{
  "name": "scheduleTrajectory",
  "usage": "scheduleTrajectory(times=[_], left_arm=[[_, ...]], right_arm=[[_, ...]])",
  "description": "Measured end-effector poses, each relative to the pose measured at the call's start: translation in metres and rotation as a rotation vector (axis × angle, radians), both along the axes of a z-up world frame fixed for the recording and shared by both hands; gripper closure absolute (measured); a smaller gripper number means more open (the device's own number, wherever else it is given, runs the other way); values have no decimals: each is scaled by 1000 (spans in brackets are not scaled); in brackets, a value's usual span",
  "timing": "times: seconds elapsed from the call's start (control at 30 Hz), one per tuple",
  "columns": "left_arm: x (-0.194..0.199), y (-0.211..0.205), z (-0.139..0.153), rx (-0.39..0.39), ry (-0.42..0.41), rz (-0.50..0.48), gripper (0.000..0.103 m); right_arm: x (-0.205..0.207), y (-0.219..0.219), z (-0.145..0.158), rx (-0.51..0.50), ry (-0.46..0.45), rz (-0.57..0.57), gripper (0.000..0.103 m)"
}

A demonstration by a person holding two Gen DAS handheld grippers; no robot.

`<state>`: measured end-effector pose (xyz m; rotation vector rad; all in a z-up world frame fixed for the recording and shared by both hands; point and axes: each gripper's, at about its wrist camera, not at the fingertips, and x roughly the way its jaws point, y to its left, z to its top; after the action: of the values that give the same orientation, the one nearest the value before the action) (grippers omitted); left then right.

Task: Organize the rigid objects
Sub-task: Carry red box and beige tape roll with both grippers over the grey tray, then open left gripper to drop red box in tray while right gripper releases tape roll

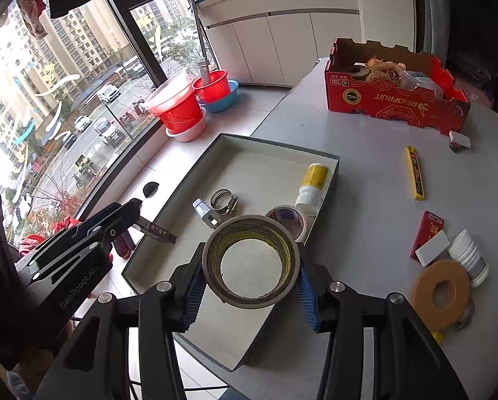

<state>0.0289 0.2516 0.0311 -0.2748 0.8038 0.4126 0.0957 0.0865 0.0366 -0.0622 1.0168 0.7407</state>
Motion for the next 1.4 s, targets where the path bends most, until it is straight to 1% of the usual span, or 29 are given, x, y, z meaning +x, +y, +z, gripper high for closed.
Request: scheduleTrajectory(times=[0.23,0.5,0.63,1.13,1.3,1.37,1.4], left_arm=[[13,2,-29,-32,60,3,78],[23,5,-45,-45,93,11,78],[28,4,-45,-34,90,9,78],[33,5,-46,-36,79,-2,78],[36,3,-48,-40,68,-27,78],[37,4,-50,-54,61,-38,77],[38,4,-51,-64,63,-46,72]], right_arm=[[11,5,-20,-32,35,-3,53],[16,14,-34,-56,43,10,53],[19,18,-38,-66,49,14,53],[23,29,-48,-90,50,31,53],[22,35,-56,-133,27,61,53],[23,36,-61,-148,23,74,53],[21,36,-60,-148,6,80,53]])
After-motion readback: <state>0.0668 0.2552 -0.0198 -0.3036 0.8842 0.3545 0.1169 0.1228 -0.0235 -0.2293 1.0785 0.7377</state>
